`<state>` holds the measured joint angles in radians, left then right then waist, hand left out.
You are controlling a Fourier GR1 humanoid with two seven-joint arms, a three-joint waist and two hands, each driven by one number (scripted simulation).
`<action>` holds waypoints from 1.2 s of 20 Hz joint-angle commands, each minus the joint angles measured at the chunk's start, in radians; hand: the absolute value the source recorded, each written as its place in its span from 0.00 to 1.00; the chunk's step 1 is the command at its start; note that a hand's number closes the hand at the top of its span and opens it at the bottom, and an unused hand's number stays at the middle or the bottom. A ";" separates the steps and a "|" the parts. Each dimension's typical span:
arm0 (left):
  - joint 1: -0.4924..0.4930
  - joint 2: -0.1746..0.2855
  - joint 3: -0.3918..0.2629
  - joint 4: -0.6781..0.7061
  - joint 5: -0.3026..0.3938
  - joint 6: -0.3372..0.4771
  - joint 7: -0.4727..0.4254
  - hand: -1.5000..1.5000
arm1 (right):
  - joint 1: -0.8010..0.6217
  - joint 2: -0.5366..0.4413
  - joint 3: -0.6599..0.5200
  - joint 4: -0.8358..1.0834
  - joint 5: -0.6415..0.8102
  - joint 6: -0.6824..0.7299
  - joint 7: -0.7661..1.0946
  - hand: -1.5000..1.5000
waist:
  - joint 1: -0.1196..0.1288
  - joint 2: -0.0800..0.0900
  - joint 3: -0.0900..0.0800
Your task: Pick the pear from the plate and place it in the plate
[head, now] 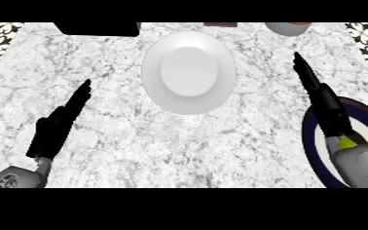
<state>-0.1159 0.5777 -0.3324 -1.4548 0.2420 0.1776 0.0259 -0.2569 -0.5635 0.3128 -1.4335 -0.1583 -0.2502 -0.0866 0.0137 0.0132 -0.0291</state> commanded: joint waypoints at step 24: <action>-0.206 -0.064 0.193 -0.049 0.039 -0.027 0.008 0.50 | 0.141 -0.111 -0.174 -0.143 -0.132 0.248 -0.071 0.00 | -0.024 -0.012 0.029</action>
<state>-0.2708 0.5358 -0.1469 -1.5735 0.3013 0.1705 0.0387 -0.0680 -0.6046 0.2203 -1.5643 -0.2847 -0.0374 -0.2028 -0.0098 -0.0020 0.0000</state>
